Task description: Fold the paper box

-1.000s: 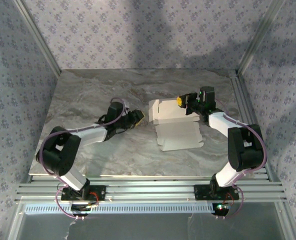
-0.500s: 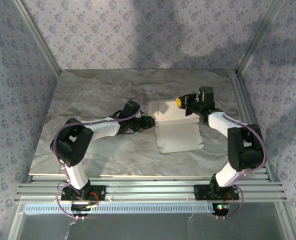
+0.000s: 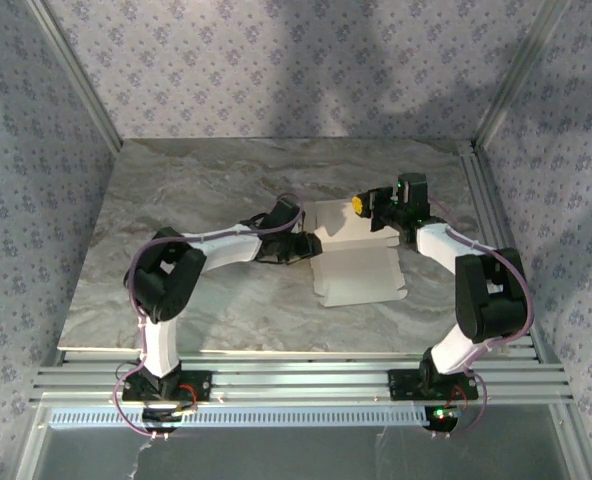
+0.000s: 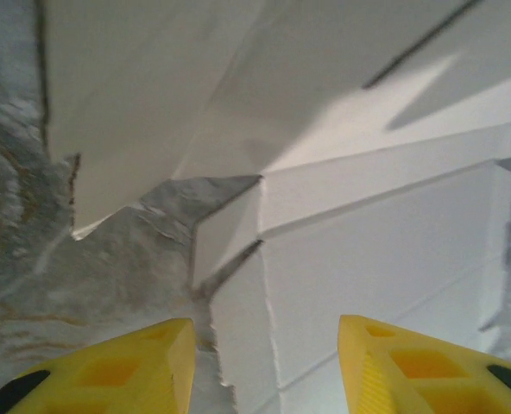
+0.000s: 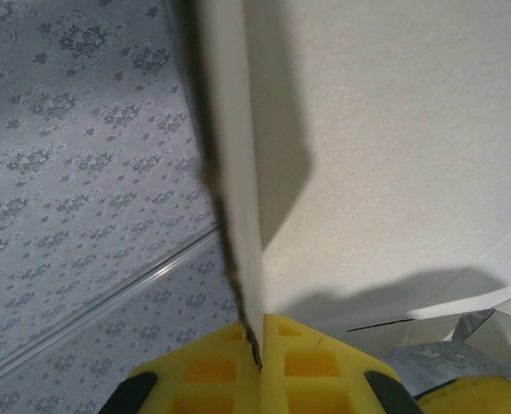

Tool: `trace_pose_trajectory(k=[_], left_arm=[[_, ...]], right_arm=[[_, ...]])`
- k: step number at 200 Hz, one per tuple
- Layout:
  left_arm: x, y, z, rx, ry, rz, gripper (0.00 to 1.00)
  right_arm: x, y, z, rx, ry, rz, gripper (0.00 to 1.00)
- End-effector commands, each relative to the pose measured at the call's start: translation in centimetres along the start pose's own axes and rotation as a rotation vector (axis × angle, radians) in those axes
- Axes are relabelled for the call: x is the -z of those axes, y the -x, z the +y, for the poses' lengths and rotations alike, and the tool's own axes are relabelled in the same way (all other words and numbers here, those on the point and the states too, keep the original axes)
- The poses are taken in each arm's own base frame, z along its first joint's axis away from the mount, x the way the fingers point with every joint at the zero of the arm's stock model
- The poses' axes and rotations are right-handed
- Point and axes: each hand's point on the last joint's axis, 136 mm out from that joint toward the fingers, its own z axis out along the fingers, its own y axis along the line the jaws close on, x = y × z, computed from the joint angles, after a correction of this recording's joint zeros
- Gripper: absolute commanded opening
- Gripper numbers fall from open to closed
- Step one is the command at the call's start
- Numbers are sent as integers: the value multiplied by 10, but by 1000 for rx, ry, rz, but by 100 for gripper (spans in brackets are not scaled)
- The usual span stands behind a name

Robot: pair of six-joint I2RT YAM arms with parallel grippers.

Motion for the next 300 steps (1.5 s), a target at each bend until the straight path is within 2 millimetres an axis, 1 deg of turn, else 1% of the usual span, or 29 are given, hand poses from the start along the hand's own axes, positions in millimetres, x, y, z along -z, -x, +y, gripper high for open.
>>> trace_pose_trajectory(k=[1,12,35,60,75,94,116,128,139,149,169,205,224,252,285,300], left_arm=[[4,0,17,-51,135,11,48],[3,2,15,-64,133,15,48],[-6,2,13,-87,126,20,48],[-18,7,-1,-111,39,-14,47],[-23,11,-5,-127,30,-26,45],[-24,19,-11,-136,21,-64,41],[-23,25,-10,-128,52,-81,34],[-23,25,-8,-121,66,-84,28],[-24,24,-5,-117,77,-78,26],[-25,22,-2,-114,95,-66,26],[-24,23,6,-108,138,-71,28],[-25,27,1,-115,170,-58,27],[-27,22,2,-133,204,-28,26],[-23,13,4,-128,218,-9,27],[-16,3,2,-122,222,11,34],[-7,2,6,-109,256,9,40]], right_arm=[[-2,-1,8,8,7,5,0],[-2,-1,9,9,7,7,0],[-3,0,7,1,5,8,0],[-3,-1,7,0,5,11,0],[-3,-1,7,-2,5,10,0],[-4,-1,8,-4,5,11,0],[-3,3,5,-28,-13,-2,0],[-2,7,-1,-58,-41,-18,0],[-4,11,-8,-88,-78,-28,0],[-6,14,-13,-109,-114,-35,0],[-10,14,-16,-142,-166,-46,0],[-12,12,-17,-165,-194,-74,0],[-11,14,-17,-168,-200,-91,0],[-10,17,-15,-172,-195,-105,0],[-10,18,-14,-167,-184,-108,0],[-10,19,-13,-162,-173,-111,0]])
